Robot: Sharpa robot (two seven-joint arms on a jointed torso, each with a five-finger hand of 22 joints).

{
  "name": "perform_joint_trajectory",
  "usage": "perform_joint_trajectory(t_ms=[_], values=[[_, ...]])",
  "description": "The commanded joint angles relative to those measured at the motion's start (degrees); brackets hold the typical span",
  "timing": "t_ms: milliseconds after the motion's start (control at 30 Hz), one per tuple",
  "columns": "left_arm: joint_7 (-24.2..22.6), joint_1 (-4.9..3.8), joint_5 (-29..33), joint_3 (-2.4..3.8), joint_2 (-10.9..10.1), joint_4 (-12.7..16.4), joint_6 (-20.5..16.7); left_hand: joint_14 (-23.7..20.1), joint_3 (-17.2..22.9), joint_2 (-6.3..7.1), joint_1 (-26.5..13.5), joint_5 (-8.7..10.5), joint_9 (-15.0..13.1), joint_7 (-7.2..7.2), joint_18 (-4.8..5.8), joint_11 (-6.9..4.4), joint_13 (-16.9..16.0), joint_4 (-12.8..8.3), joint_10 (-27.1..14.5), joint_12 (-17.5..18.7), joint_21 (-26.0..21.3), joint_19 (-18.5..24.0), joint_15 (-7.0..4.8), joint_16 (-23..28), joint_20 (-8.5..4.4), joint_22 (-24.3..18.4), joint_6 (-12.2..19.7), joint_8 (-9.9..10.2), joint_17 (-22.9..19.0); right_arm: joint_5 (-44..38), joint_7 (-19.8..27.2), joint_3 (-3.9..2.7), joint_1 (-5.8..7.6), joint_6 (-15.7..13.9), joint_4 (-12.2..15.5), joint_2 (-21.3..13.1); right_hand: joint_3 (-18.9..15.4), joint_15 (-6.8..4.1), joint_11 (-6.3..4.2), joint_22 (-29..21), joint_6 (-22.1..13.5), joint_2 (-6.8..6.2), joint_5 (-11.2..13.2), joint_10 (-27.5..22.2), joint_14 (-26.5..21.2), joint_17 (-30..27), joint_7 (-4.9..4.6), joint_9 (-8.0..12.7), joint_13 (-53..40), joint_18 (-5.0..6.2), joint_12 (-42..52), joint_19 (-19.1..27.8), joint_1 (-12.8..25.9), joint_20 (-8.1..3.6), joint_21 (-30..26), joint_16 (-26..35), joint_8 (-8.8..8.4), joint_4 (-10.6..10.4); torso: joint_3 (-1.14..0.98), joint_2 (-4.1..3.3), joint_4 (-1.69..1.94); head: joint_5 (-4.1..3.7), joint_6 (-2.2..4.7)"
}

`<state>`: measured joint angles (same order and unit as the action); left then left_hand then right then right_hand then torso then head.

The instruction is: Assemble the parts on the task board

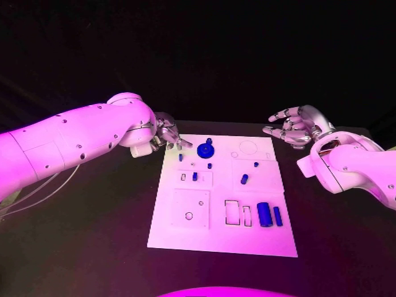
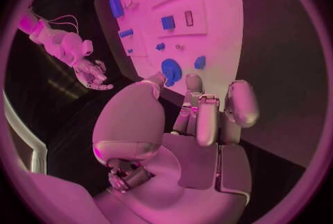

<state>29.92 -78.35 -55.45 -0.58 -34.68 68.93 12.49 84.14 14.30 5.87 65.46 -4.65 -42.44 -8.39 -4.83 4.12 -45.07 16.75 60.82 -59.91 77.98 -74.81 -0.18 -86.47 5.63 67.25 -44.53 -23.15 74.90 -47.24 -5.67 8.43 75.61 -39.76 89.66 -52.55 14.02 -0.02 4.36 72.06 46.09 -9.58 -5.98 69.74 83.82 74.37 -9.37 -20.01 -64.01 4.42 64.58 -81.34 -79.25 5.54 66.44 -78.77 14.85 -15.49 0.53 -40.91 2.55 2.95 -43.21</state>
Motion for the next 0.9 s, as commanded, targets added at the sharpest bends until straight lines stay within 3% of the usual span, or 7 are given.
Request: perform_joint_trajectory(t_ms=[33, 367, 900], values=[[-1.20, -0.11, -1.66, -0.14, 1.13, -1.99, -0.96, 3.71, -0.46, -0.33, 0.28, -0.28, 0.18, 0.03, -0.24, -0.21, -0.29, 0.01, 0.68, -0.45, 0.32, -0.60, 0.33, -0.28, 0.20, 0.30, -0.70, 0.08, 10.47, -0.24, 0.79, -0.01, -0.03, 0.77, -0.02, 0.06, -0.01, -0.35, -0.06, -0.01, -0.38, -0.21, -0.08, -0.43, 1.93, 0.03, 0.03, -0.01, -0.01, 0.74, -0.20, -0.21, 0.57, -0.18, -0.36, 0.36, 0.44, -0.48, -0.02, -0.01, -0.03, 0.16, 0.13], [-1.13, -0.07, -4.01, -1.46, 3.75, -7.09, 2.38, 3.82, -0.93, -0.51, 0.29, -0.30, 0.41, 0.30, -0.25, -0.41, -0.08, -0.01, 0.81, -0.47, 0.34, -0.68, 0.21, -0.41, 0.19, 0.31, -1.62, -0.28, 10.62, -0.23, 0.76, -0.01, -0.03, 0.74, 0.09, -0.01, -0.01, -0.35, -0.06, -0.01, -0.38, -0.21, -0.08, -0.43, 1.93, 0.03, 0.03, -0.01, -0.01, 0.74, -0.20, -0.21, 0.57, -0.18, -0.36, 0.36, 0.44, -0.48, 0.02, -0.03, 0.00, 0.25, -0.03], [-0.98, 0.08, -4.55, -2.31, 5.19, -9.20, 5.88, 3.97, -1.10, -0.69, 0.21, -0.24, 0.52, 0.42, -0.17, -0.50, -0.21, 0.04, 0.91, -0.59, 0.52, -0.92, 0.14, -0.65, 0.17, 0.66, -1.82, -0.36, 10.96, -0.25, 0.79, -0.01, -0.03, 0.74, 0.05, 0.15, -0.01, -0.35, -0.06, -0.01, -0.38, -0.21, -0.08, -0.43, 1.93, 0.03, 0.03, -0.01, -0.01, 0.74, -0.20, -0.21, 0.57, -0.18, -0.36, 0.36, 0.44, -0.48, 0.05, 0.04, 0.04, 0.64, -0.26]])
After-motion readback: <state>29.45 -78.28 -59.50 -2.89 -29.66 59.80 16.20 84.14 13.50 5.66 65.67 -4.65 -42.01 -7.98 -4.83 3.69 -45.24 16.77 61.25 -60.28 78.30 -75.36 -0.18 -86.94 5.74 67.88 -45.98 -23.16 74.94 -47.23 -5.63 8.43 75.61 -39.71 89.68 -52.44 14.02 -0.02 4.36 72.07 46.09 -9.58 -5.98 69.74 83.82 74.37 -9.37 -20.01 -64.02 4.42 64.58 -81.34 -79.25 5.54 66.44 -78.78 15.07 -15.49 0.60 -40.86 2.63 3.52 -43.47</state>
